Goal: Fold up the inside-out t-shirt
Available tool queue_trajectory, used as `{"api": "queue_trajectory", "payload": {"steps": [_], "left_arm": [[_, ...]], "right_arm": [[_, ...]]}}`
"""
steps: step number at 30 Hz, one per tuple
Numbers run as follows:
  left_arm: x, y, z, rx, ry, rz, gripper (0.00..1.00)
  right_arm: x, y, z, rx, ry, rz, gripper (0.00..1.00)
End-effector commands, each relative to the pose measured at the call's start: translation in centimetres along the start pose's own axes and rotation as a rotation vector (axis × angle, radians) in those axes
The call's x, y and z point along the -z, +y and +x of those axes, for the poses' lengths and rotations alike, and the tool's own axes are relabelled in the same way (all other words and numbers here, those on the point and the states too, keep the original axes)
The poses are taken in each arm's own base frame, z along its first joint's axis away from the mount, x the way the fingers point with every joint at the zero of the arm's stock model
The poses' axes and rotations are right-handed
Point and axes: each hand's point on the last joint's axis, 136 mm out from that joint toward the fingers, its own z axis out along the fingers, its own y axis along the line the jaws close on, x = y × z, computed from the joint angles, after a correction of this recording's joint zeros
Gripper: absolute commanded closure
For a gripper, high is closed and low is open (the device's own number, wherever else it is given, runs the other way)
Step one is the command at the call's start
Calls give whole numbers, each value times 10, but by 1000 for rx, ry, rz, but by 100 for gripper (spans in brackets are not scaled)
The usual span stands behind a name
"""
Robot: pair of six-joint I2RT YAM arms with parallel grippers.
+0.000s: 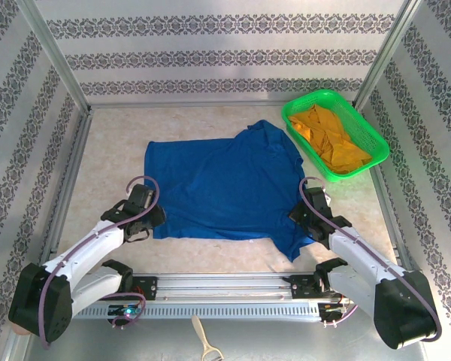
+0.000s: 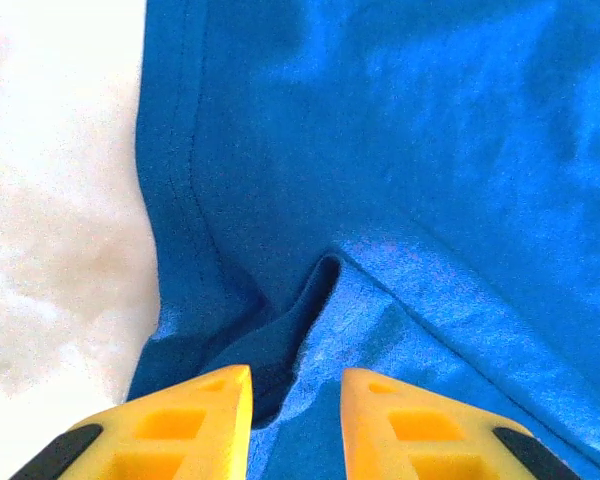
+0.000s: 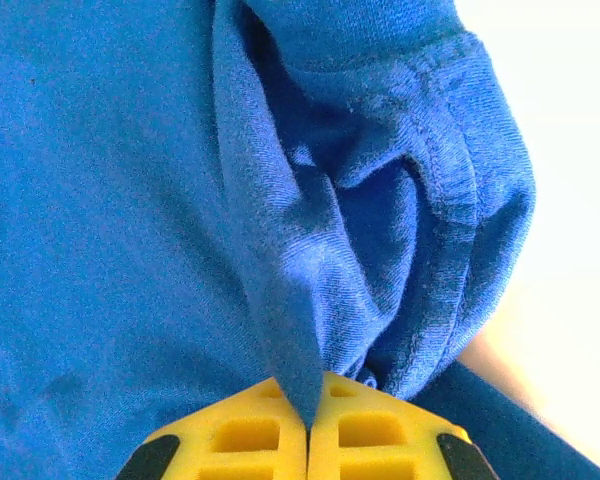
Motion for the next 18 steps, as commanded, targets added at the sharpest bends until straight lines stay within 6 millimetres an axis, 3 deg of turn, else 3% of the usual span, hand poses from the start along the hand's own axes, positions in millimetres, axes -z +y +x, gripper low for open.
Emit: {"api": "queue_trajectory", "payload": {"steps": [1, 18], "left_arm": [[-7, 2, 5, -4, 14, -21, 70], [-16, -9, 4, -15, 29, 21, 71]], "right_arm": [[1, -7, -2, -1, -15, 36, 100], [2, -8, -3, -3, -20, 36, 100]]}}
